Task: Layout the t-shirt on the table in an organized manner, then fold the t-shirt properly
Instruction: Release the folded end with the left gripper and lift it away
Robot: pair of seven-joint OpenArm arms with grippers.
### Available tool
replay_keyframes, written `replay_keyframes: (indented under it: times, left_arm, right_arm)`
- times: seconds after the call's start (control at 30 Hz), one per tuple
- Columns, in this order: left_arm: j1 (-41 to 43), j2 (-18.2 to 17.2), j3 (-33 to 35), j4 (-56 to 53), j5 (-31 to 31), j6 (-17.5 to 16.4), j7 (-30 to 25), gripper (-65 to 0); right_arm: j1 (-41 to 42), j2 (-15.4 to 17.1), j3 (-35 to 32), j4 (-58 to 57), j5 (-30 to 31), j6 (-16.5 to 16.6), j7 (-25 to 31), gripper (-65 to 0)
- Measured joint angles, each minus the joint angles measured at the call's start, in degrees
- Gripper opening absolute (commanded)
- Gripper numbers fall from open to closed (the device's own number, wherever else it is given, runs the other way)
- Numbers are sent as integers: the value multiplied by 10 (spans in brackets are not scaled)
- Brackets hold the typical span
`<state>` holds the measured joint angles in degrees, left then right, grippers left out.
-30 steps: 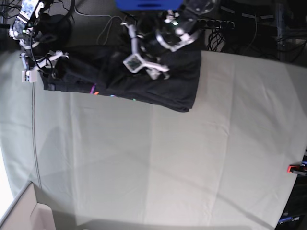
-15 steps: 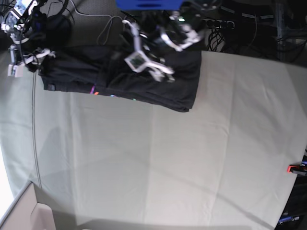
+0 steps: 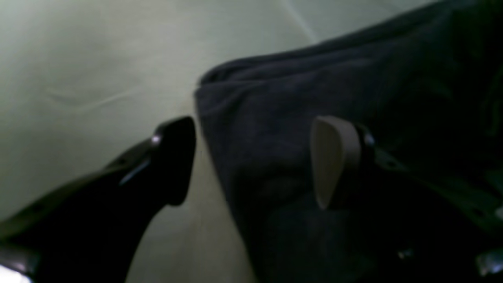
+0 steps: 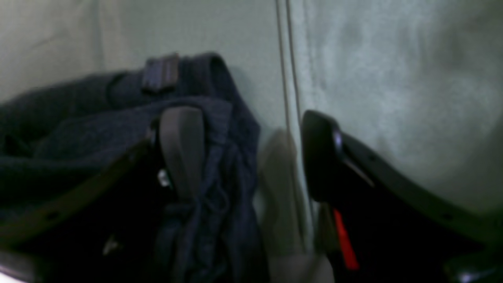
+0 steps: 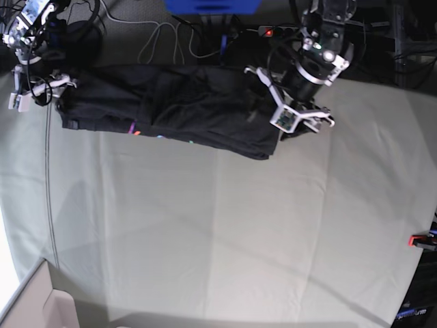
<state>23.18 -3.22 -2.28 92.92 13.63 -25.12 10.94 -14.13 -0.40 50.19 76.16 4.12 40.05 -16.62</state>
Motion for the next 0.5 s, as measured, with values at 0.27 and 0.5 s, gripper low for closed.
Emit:
replay_keyframes:
  times: [0.27, 0.5]
  left_arm:
    - [0, -4, 4, -1, -108, 0, 3, -202]
    - [0, 1, 6, -1, -116, 0, 4, -202]
  right_arm:
    - [4, 7, 0, -26, 7, 0, 15, -243]
    - [-3, -6, -2, -21, 7, 0, 18, -245]
